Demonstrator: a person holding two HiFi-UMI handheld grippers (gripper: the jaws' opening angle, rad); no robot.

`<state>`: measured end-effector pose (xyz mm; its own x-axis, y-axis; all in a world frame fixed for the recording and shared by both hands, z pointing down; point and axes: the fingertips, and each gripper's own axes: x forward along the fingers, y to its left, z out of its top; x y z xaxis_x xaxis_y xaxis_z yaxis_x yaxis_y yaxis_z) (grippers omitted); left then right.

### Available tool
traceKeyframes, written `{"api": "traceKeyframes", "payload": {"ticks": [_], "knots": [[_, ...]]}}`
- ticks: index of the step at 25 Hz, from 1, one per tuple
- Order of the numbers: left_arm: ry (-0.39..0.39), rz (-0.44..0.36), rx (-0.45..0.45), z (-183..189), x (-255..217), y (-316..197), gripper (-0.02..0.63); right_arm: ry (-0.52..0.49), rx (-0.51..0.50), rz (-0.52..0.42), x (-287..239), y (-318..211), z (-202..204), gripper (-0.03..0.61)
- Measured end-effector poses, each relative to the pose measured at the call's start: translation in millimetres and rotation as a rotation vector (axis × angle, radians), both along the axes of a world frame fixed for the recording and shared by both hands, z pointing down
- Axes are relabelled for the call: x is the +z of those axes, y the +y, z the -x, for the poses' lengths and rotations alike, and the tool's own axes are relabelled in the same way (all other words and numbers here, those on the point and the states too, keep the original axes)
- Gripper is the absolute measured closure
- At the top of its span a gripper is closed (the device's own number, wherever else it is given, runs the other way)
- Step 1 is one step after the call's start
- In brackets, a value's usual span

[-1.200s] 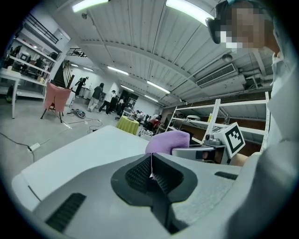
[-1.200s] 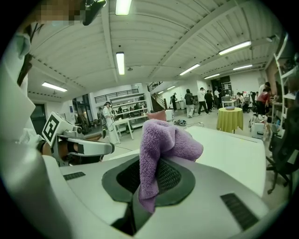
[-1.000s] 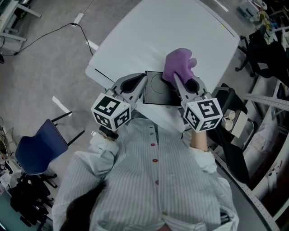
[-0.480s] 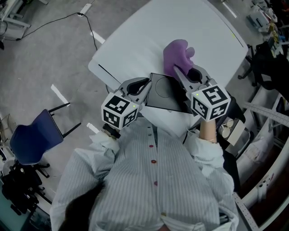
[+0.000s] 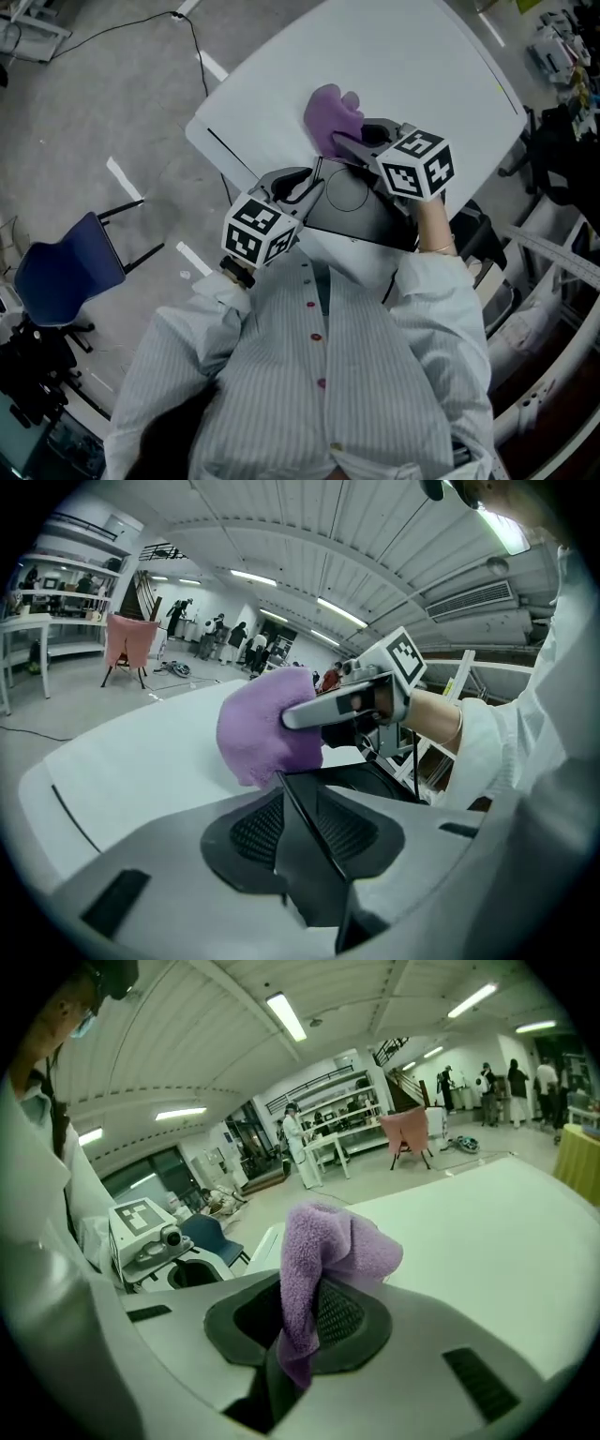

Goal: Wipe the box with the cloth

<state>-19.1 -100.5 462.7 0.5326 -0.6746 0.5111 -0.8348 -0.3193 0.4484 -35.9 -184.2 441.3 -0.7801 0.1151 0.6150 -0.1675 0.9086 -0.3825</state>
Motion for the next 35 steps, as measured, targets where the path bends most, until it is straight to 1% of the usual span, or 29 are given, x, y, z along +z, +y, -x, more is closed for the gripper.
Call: {"api": "traceKeyframes", "payload": {"ticks": [4, 9, 12, 13, 14, 15, 19, 22, 29, 35], "knots": [[-0.005, 0.006, -0.023, -0.8, 6.2, -0.8, 0.523, 0.021, -0.056, 0.201, 28.0, 1.5, 8.0, 0.528], [0.007, 0.0, -0.04, 1.0, 7.5, -3.2, 0.523, 0.04, -0.113, 0.514, 54.3, 9.5, 17.6, 0.528], [0.002, -0.002, -0.049, 0.1, 9.3, -4.5, 0.523, 0.032, -0.125, 0.707, 60.2, 16.6, 22.8, 0.528], [0.002, -0.003, -0.054, -0.1, 9.2, -4.4, 0.523, 0.027, -0.138, 0.76, 59.7, 20.6, 24.5, 0.528], [0.004, -0.003, -0.06, -0.1, 9.0, -4.1, 0.524, 0.03, -0.154, 0.793, 59.9, 24.1, 25.5, 0.528], [0.009, -0.002, -0.066, 0.3, 8.9, -4.0, 0.523, 0.049, -0.169, 0.802, 62.0, 26.1, 25.2, 0.528], [0.015, 0.006, -0.079, 1.5, 10.1, -6.8, 0.523, 0.155, -0.24, 0.772, 68.1, 31.0, 23.6, 0.529], [0.01, 0.009, -0.076, 1.3, 10.7, -7.4, 0.523, 0.202, -0.273, 0.766, 68.0, 33.5, 21.7, 0.529], [0.011, 0.016, -0.068, 2.4, 11.9, -7.0, 0.523, 0.271, -0.28, 0.792, 71.7, 32.4, 3.6, 0.529], [0.009, 0.02, -0.058, 1.2, 11.8, -7.3, 0.523, 0.33, -0.273, 0.792, 72.9, 26.1, -29.9, 0.529]]}}
